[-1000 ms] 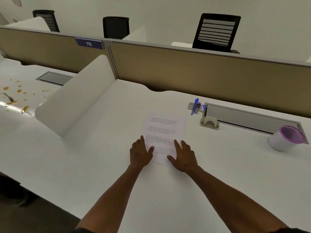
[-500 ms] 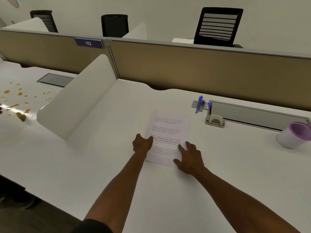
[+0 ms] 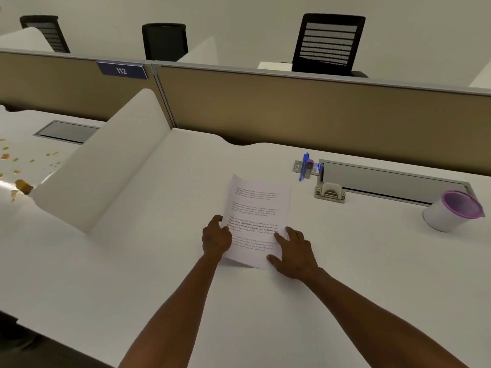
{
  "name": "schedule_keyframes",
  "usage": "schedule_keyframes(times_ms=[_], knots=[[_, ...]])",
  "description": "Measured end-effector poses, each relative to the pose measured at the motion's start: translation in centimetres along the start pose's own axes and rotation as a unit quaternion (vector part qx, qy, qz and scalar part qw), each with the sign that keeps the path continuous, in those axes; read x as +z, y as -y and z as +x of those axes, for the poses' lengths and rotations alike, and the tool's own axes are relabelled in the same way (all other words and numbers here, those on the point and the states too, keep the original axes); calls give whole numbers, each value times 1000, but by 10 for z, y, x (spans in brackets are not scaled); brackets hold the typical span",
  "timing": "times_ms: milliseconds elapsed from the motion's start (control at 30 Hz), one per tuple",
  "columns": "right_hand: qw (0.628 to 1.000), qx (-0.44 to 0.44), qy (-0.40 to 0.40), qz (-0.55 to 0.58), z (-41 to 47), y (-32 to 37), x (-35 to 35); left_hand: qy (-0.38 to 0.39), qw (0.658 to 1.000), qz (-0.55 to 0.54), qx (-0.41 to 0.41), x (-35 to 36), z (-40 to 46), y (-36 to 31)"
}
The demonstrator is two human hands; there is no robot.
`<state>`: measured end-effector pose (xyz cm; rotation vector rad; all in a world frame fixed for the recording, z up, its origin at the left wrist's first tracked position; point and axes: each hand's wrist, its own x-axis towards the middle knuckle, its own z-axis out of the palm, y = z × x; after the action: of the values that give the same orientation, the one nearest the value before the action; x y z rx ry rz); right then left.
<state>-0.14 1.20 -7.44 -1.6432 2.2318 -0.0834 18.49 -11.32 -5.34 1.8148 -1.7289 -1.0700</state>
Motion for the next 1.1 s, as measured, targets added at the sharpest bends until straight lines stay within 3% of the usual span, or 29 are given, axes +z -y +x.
schedule_keyframes(times_ms=[233, 400, 533, 633, 700, 933, 1100], knots=[[986, 41, -87, 139, 47, -11, -66, 27, 994, -107, 7, -9, 4, 13], [985, 13, -110, 131, 97, -19, -127, 78, 983, -166, 10, -20, 1, 16], [996, -8, -14, 89, 115, -30, -155, 166, 972, -162, 48, -30, 0, 11], [990, 11, 73, 117, 114, -44, -156, 230, 957, -166, 64, -35, 4, 3], [983, 29, 86, 160, 109, -58, -149, 263, 947, -169, 68, -37, 9, -5], [905, 118, 61, 405, 66, -105, -115, 322, 926, -197, 13, -26, 35, -31], [814, 205, -10, 544, 31, -135, -88, 316, 908, -268, -57, -5, 41, -38]])
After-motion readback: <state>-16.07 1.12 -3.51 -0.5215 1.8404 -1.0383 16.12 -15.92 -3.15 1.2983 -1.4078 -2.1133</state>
